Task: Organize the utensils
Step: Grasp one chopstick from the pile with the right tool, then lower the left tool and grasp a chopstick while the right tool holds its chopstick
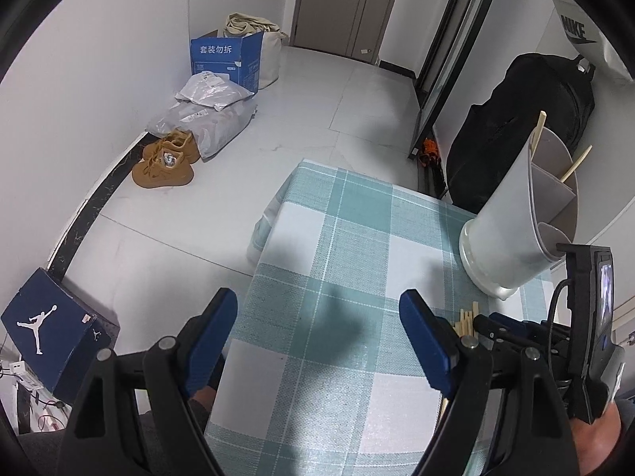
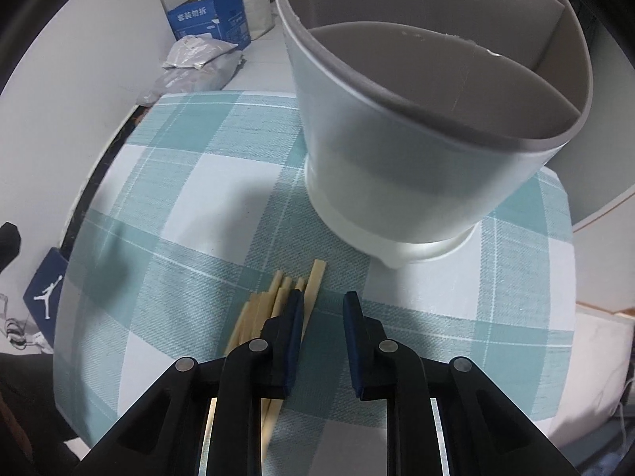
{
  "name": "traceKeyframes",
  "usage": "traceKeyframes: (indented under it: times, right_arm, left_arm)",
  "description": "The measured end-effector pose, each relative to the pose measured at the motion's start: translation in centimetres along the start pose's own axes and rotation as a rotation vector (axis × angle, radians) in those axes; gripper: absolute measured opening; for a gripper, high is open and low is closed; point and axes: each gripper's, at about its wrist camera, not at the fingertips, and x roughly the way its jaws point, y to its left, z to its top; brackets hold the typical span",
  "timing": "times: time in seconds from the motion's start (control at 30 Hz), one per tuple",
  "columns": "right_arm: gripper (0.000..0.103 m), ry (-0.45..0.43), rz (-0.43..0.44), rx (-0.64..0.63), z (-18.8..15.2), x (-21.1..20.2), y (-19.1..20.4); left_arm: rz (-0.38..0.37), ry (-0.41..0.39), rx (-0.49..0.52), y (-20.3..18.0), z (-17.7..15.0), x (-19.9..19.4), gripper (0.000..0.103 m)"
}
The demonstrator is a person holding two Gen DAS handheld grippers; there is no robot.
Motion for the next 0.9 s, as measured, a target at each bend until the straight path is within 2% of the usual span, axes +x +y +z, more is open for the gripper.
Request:
traceKeyframes:
  times: [0.27, 0.43, 0.5, 0.7, 0.9]
  right_arm:
    - [0.015, 0.042, -0.037, -0.033, 1.1, 1.1, 2.0]
    - [0.012, 0.031, -0.054, -0.026, 2.1, 1.4, 2.5]
    - [0.007, 0.030, -0.036, -0.014, 2.2, 1.6, 2.4]
    - [0.003, 0.006, 0.015, 0.002, 0.9, 0.5, 1.4]
    - [0.003, -0.073, 0.117, 0.048, -0.8, -2.5, -1.4]
  left_arm:
    - [0.002, 0.003, -0.007, 0.3, 0.1, 0.0, 0.080]
    - [0.033, -0.004, 0.016, 0.4, -0.2, 0.0, 0.080]
    - [0.040, 0.002, 0.024, 0.4, -0.4, 0.2, 0.080]
    - [0.046, 0.030, 0.067, -0.3, -1.0, 0.8, 0.080]
    - [-0.021, 0.113, 0.122, -1.8, -2.1, 2.0, 0.080]
